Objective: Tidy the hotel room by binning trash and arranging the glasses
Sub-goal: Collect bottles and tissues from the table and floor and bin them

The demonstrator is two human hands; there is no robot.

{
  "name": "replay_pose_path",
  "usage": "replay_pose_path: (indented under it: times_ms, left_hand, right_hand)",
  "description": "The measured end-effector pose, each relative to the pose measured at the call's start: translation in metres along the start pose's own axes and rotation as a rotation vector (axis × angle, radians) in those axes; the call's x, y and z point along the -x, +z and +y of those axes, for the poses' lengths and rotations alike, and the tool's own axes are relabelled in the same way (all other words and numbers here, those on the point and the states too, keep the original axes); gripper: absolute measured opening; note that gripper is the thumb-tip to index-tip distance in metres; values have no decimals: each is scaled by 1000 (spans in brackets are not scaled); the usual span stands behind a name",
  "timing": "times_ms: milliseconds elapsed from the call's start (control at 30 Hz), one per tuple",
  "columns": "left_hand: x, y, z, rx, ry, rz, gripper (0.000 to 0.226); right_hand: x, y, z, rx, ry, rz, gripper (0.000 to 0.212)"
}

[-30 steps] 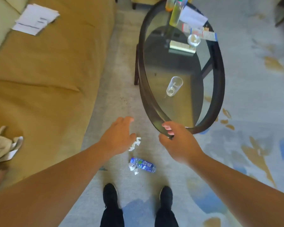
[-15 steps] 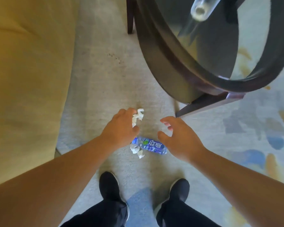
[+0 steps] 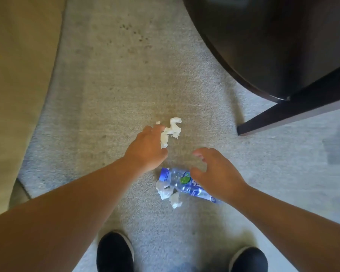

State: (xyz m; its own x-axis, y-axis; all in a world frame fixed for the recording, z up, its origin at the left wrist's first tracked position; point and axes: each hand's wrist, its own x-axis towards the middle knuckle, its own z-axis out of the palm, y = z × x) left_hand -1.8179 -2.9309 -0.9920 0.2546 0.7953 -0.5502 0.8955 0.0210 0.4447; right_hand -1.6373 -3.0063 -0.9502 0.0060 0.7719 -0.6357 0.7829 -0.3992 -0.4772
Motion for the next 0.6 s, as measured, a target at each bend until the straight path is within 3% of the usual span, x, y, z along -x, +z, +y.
replay_pose_path:
  times_ms: [300,600]
  left_hand:
    - [-44,65,-30,-189,50,0,48]
    - [-54,77,-35,-232,78,53,34]
  right_hand:
    - [-34,30,29,3,-50,23,50]
    - [-39,30,34,9,-76,38,50]
